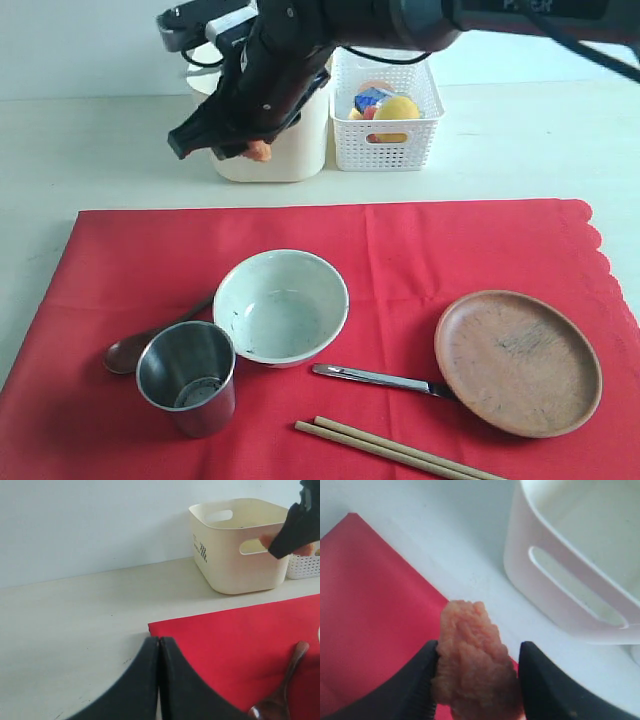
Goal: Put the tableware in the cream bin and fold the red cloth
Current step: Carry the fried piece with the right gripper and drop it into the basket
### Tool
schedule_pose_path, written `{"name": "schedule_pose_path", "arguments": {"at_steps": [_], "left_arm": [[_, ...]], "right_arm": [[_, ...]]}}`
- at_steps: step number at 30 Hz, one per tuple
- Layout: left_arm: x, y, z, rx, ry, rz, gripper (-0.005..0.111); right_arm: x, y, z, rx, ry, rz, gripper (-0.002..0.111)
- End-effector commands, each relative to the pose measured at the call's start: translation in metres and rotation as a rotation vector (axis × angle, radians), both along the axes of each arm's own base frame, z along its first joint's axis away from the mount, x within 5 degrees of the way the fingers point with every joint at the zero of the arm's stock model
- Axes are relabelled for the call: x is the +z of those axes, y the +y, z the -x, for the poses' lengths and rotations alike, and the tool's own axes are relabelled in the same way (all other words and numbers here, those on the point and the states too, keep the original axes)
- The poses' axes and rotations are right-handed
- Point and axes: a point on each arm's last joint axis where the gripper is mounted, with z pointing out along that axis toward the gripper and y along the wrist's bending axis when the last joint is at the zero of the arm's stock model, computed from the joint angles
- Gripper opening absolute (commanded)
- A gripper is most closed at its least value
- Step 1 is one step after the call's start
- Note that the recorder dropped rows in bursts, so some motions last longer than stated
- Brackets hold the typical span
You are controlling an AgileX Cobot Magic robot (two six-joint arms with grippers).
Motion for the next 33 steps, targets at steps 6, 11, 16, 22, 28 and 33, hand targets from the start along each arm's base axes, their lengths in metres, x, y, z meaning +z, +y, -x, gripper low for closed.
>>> {"name": "schedule_pose_path", "arguments": {"at_steps": [6, 11, 16, 22, 28, 33], "left_arm": [[-0.001, 0.000, 0.000, 0.001, -0.006, -0.001, 0.002], [-0.001, 0.000, 0.000, 0.001, -0.006, -0.001, 0.002], [-0.001, 0.000, 0.000, 0.001, -0.006, -0.001, 0.002], [-0.001, 0.000, 0.000, 0.001, -0.006, -0.001, 0.002], [-0.001, 0.000, 0.000, 0.001, -0.006, -0.001, 0.002], [-0.001, 0.000, 0.000, 0.001, -0.006, -0.001, 0.002]], "right_arm": [[0.020, -0.081, -0.053, -0.194, -0.047, -0.004, 0.000], [0.029, -0.124, -0.086, -0.327, -0.147, -0.109, 0.000], [0.028, -0.141, -0.103, -0.370, -0.239, -0.163, 0.000], [0.004, -0.148, -0.119, -0.385, -0.276, -0.170, 0.000], [-0.026, -0.145, -0.127, -0.384, -0.262, -0.161, 0.001], [-0.030, -0.143, -0.128, -0.382, -0.271, -0.167, 0.018]]}}
